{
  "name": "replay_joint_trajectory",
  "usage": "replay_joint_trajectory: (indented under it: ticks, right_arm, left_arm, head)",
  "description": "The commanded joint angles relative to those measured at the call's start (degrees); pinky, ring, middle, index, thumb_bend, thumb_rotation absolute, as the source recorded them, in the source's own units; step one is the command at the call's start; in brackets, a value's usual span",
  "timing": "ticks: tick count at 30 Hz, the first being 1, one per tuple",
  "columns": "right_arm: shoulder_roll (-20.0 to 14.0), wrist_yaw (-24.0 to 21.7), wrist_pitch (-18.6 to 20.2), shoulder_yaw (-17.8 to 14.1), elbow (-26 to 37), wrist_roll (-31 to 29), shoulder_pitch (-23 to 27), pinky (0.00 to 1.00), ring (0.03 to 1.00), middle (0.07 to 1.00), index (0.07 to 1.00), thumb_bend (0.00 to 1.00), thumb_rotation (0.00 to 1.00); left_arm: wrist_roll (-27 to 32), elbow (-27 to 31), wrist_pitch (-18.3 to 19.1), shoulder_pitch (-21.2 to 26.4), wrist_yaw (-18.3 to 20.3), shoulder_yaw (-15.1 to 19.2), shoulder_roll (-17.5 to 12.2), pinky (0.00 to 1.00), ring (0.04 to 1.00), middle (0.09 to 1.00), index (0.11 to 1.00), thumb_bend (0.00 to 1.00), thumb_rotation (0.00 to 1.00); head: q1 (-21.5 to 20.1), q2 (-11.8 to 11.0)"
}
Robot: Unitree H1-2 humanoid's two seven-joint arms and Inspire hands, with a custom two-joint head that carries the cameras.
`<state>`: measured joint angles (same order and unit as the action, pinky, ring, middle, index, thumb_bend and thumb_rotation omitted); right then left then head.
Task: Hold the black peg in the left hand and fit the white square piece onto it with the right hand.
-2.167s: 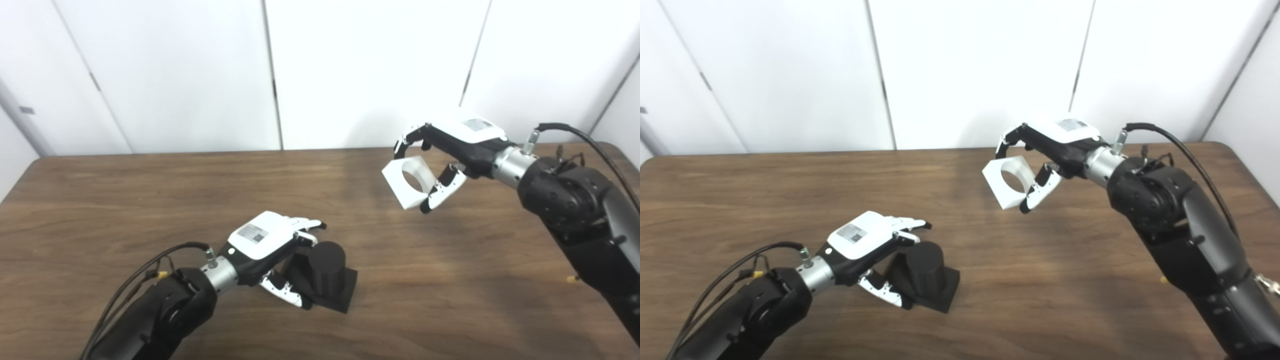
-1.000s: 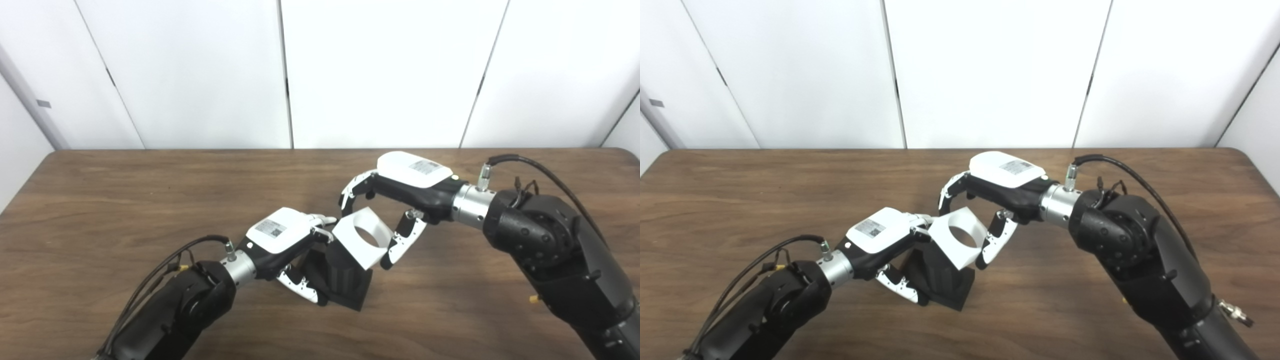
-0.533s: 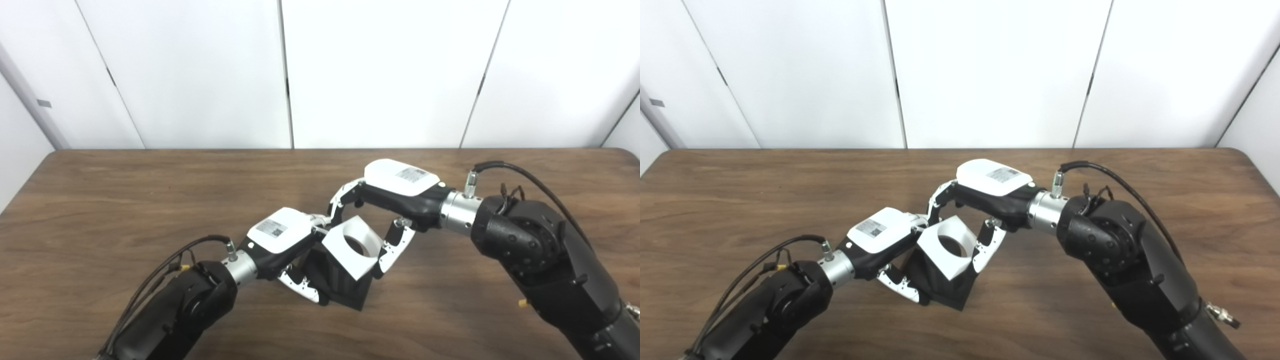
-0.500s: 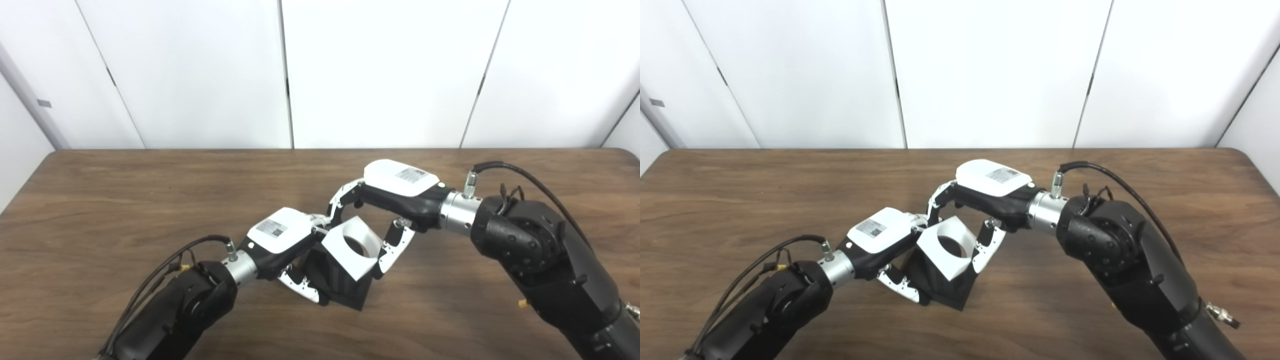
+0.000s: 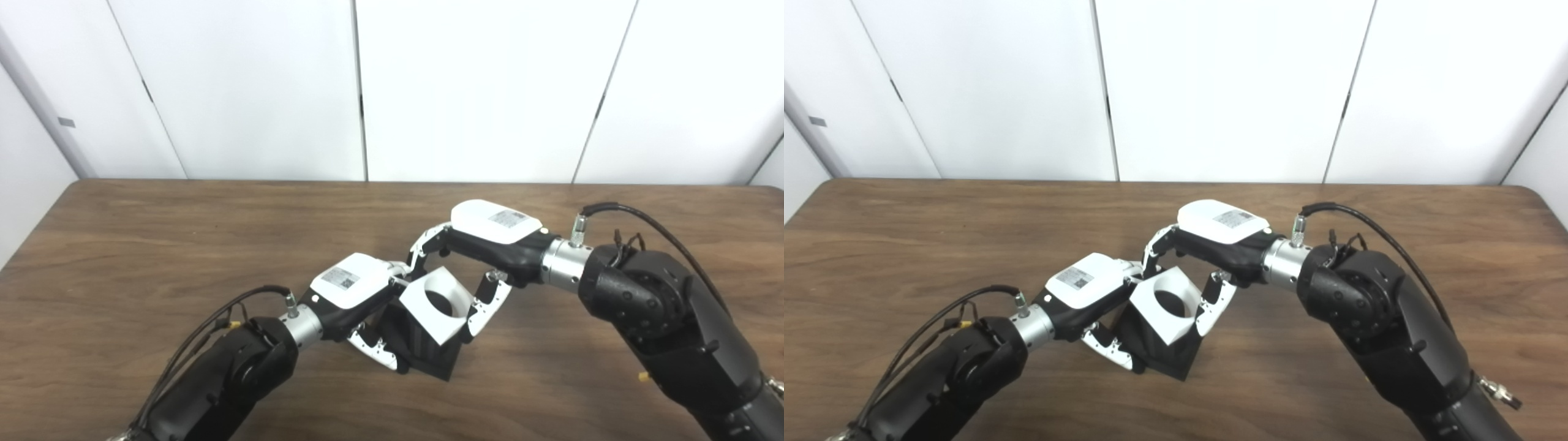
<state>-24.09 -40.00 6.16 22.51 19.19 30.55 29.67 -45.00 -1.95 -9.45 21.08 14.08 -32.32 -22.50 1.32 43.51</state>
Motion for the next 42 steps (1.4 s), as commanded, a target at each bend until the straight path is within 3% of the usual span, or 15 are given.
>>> replay_joint_trajectory:
  ticks: [1, 27, 33, 34, 36, 42]
  right_arm:
    - [0.8, 1.1, -1.8, 0.2, -0.4, -0.3, 1.6, 0.67, 0.767, 0.743, 0.477, 0.52, 0.13]
    - [5.1, 2.2, -4.5, 4.4, -5.0, 1.8, 0.4, 0.65, 0.758, 0.74, 0.479, 0.52, 0.13]
    - [4.8, -0.9, -1.3, 6.5, -3.8, 3.9, 0.5, 0.66, 0.759, 0.757, 0.487, 0.52, 0.15]
    - [4.6, -1.4, -1.1, 6.7, -3.7, 4.4, 0.7, 0.66, 0.761, 0.764, 0.54, 0.71, 0.25]
    - [4.0, -2.6, -0.3, 7.3, -3.4, 5.2, 1.0, 0.66, 0.764, 0.774, 0.603, 0.88, 0.33]
    - [2.8, -3.8, 0.7, 7.1, -3.1, 5.5, 1.1, 0.63, 0.781, 0.806, 0.757, 0.96, 0.37]
  left_arm:
    - [-3.6, -1.0, 1.0, -1.4, 3.8, -2.5, 0.1, 0.85, 0.901, 0.923, 0.492, 0.52, 0.07]
    - [-4.1, -0.8, 2.0, -1.4, 5.1, -3.2, 0.7, 0.84, 0.877, 0.87, 0.492, 0.52, 0.08]
    - [-4.4, -0.5, 2.2, -1.3, 4.9, -3.4, 0.6, 0.84, 0.884, 0.872, 0.493, 0.52, 0.08]
    - [-4.6, -0.4, 2.2, -1.3, 4.9, -3.5, 0.6, 0.84, 0.885, 0.867, 0.492, 0.52, 0.08]
    - [-4.7, -0.2, 2.3, -1.2, 5.1, -3.6, 0.5, 0.84, 0.888, 0.863, 0.493, 0.52, 0.08]
    - [-3.3, -0.4, 2.1, -1.6, 5.1, -3.0, 0.5, 0.85, 0.893, 0.927, 0.492, 0.52, 0.07]
  head:
    - [0.0, 0.0]
    - [-0.1, 0.5]
    - [-0.2, 0.8]
    - [-0.2, 0.8]
    - [-0.4, 0.9]
    - [-0.3, 1.0]
